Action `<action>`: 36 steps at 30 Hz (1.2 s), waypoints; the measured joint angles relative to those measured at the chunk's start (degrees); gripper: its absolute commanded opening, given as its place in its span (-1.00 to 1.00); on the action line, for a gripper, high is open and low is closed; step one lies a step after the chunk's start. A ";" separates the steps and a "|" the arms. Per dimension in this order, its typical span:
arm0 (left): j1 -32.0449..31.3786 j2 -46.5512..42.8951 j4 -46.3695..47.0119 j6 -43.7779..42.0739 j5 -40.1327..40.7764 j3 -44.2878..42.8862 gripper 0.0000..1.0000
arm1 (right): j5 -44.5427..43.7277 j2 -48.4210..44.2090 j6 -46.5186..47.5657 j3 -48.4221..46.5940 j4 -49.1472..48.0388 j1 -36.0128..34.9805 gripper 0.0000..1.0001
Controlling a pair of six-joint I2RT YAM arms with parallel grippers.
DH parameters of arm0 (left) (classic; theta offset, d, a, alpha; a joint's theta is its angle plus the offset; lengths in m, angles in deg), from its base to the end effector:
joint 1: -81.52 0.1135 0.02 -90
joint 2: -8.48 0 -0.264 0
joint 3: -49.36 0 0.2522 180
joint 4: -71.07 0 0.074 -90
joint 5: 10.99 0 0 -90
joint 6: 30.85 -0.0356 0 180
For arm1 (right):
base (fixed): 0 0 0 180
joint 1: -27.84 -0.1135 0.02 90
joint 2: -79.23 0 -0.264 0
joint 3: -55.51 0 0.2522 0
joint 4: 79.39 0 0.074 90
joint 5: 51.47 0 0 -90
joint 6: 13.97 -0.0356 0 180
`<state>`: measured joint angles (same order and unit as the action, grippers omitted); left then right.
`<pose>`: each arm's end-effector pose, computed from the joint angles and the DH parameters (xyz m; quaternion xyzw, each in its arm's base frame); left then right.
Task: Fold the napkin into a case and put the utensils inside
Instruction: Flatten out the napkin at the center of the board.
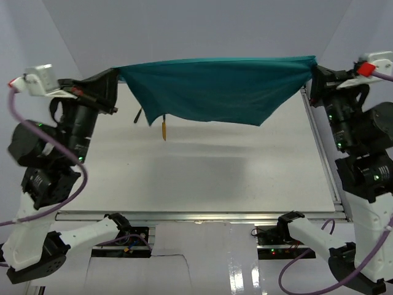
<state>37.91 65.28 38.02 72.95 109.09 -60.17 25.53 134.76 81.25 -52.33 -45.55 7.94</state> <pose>0.1042 -0.0746 0.5704 -0.0620 0.5920 -0.2481 0.7643 0.1230 0.0360 0.5652 -0.0366 0.5868 0.0374 0.8081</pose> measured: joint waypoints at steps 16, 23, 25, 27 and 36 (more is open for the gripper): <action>0.00 -1.38 3.63 -0.20 -20.46 -1.79 -1.00 | -1.64 -10.27 -1.88 -4.94 -0.11 -0.04 -0.85; 1.09 11.61 3.89 2.84 -6.58 1.22 -1.00 | -8.52 1.11 -2.05 6.71 -2.29 0.11 -0.85; 4.46 17.33 2.82 5.49 -6.84 3.56 -1.00 | -9.14 6.29 -2.10 11.23 -3.26 0.98 -0.84; 9.31 23.45 2.03 8.33 -8.11 6.67 -1.00 | -7.91 12.44 -2.67 15.45 -3.80 2.82 -0.85; 18.23 55.65 1.20 10.29 -10.67 4.28 -1.00 | -0.72 33.05 -6.32 26.49 -13.86 10.88 -0.84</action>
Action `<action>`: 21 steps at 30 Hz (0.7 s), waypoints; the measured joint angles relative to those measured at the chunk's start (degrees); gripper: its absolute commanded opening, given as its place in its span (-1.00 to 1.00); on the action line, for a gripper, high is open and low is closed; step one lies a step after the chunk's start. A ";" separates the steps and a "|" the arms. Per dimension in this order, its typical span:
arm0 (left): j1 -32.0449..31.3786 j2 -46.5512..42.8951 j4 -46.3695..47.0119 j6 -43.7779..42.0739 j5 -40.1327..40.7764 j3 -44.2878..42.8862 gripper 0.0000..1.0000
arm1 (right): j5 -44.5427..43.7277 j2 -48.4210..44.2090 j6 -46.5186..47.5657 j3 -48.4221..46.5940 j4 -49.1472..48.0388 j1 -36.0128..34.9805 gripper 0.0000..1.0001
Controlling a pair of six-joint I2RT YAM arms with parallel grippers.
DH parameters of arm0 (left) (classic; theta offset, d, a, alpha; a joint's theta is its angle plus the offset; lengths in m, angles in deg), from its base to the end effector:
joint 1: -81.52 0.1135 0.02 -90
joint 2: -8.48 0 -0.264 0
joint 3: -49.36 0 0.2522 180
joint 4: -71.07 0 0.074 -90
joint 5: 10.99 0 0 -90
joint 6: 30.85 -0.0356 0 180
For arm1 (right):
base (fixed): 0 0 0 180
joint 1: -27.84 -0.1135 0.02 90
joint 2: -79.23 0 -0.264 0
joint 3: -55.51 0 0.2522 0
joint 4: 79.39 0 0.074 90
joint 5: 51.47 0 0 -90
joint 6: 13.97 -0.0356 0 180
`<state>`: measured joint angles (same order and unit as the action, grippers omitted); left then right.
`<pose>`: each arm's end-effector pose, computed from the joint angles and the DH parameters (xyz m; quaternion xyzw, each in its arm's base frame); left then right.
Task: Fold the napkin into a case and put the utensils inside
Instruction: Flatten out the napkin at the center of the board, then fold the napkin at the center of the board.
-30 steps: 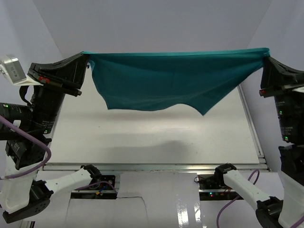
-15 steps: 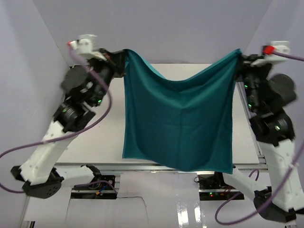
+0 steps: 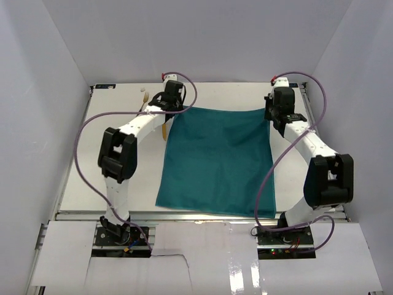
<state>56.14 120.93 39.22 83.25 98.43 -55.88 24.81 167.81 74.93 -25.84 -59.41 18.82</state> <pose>0.4158 -0.1841 0.2581 -0.0626 0.8906 -0.0391 0.4487 0.3571 0.0481 0.2960 0.0035 0.8498 -0.0559 0.5242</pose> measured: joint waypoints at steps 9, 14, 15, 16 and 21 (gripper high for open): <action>3.96 21.92 -0.81 -3.56 -4.09 -23.85 -1.00 | 6.62 18.62 0.61 -9.86 -8.61 3.10 -0.85; 5.70 24.72 -0.83 -5.03 -6.67 -27.08 -1.00 | 8.66 23.67 2.64 -14.08 -9.38 4.90 -0.85; 5.97 24.74 -0.72 -5.31 -7.13 -26.88 -1.00 | 9.07 23.67 2.99 -14.08 -9.40 5.07 -0.85; 6.12 24.52 -0.33 -5.64 -7.76 -26.21 -1.00 | 9.55 23.56 3.21 -14.08 -9.60 5.16 -0.84; 6.01 19.21 1.42 -6.60 -12.20 -15.21 -1.00 | 11.34 20.94 3.76 -10.93 -10.71 5.14 -0.85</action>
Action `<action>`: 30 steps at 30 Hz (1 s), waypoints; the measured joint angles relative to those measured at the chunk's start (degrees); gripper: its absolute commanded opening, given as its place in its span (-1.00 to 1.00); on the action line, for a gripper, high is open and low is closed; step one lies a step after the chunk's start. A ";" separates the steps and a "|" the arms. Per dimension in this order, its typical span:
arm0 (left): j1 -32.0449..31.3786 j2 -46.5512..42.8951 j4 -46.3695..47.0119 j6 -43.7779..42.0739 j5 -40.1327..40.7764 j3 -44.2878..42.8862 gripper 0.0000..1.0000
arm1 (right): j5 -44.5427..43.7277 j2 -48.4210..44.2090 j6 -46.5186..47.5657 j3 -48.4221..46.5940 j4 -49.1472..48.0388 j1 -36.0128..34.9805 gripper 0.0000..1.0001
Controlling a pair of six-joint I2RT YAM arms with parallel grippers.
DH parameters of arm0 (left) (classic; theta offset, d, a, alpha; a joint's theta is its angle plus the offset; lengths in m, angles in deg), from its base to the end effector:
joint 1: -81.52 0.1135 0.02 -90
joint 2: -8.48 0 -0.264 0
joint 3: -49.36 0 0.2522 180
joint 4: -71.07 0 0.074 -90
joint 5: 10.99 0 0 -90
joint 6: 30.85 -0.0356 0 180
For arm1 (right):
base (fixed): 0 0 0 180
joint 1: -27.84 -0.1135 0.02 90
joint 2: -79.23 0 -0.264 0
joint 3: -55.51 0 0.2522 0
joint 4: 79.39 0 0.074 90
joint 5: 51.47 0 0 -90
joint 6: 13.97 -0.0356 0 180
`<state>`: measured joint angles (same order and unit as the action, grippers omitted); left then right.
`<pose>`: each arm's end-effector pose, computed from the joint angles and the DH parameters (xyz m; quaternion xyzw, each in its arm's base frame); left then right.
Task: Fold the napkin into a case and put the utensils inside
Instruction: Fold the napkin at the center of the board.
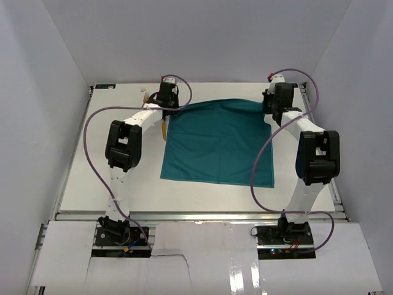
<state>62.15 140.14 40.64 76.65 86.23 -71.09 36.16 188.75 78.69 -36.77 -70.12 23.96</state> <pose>0.4964 -0.1698 0.1891 -0.0109 0.9108 -0.0748 0.4060 0.4462 0.0288 0.2387 -0.0376 0.8495 -0.0120 0.5262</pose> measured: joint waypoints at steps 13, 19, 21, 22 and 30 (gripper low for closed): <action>-1.18 -28.09 4.50 0.74 -8.15 31.54 -1.00 | -2.23 -28.02 -1.20 27.26 0.48 -0.26 -0.84; -1.75 -33.79 4.17 3.56 -8.39 38.77 -1.00 | -2.08 -36.15 -4.24 34.86 4.50 -0.26 -0.82; -2.19 -34.69 3.67 4.79 -8.15 40.70 -1.00 | -1.95 -38.53 -5.42 36.65 5.81 -0.26 -0.84; -2.43 -35.21 3.41 5.44 -7.72 41.79 -1.00 | -1.97 -39.58 -5.99 37.40 6.47 -0.26 -0.85; -6.88 -38.49 -1.36 9.79 -1.14 45.66 -1.00 | -2.40 -45.48 -9.25 40.54 12.50 -0.26 -0.84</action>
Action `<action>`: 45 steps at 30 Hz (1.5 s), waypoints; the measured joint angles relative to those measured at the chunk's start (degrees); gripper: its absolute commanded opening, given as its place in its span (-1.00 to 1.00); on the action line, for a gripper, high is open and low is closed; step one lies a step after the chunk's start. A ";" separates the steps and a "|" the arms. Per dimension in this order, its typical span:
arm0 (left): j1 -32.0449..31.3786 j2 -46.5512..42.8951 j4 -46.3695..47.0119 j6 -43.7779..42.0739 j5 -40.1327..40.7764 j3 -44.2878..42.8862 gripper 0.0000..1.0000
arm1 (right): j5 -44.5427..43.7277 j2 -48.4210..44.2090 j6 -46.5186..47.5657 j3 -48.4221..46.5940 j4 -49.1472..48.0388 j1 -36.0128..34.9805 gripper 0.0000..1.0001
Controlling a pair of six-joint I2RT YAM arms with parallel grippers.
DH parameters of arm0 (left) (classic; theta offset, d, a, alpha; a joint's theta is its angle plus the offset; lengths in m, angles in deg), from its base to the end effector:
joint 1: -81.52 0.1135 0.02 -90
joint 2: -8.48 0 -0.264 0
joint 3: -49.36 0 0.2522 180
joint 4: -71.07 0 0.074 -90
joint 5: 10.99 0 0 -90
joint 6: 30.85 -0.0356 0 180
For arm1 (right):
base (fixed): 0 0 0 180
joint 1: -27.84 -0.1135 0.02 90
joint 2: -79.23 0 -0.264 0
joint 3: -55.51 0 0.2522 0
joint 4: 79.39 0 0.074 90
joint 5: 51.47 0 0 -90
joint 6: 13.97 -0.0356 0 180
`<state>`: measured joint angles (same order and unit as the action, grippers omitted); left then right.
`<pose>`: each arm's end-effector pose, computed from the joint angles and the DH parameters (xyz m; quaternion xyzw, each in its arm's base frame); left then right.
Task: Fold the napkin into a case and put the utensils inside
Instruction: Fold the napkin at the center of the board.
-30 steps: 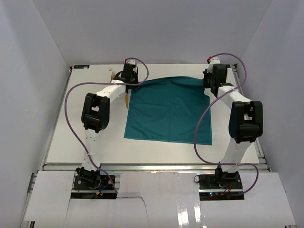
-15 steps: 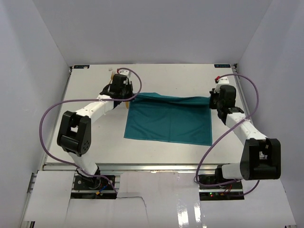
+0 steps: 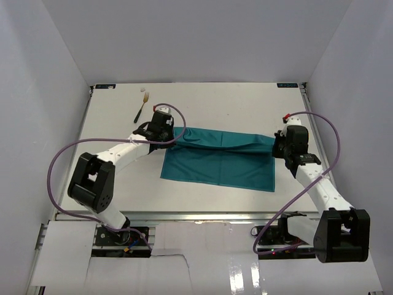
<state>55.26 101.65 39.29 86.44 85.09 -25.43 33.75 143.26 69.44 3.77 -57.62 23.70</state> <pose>0.3102 -0.1488 0.2136 -0.0265 0.9386 -0.1088 0.3262 0.2411 0.0145 0.2358 0.0384 0.8818 0.0071 0.4700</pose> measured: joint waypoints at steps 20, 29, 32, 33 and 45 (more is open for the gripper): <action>-0.50 -7.02 -8.96 3.65 4.83 0.72 -1.00 | 1.81 -9.22 -3.82 2.71 10.03 0.00 -0.84; -0.83 -6.67 -9.77 5.81 4.83 4.07 -1.00 | 2.47 -8.79 -6.23 6.93 10.99 0.00 -0.83; -1.09 -6.51 -9.79 6.51 4.81 5.29 -1.00 | 3.06 -8.79 -6.95 8.24 10.78 0.00 -0.82; -1.25 -6.47 -9.81 6.71 4.81 5.75 -1.00 | 3.26 -8.79 -7.15 8.70 10.69 0.00 -0.82; -2.45 -6.49 -9.35 9.14 4.72 10.75 -1.00 | 2.95 -8.59 -9.97 10.86 10.40 0.00 -0.80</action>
<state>52.82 95.16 29.93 95.57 89.82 -14.68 36.70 134.67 59.48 14.63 -47.21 23.70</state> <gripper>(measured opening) 0.009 0.106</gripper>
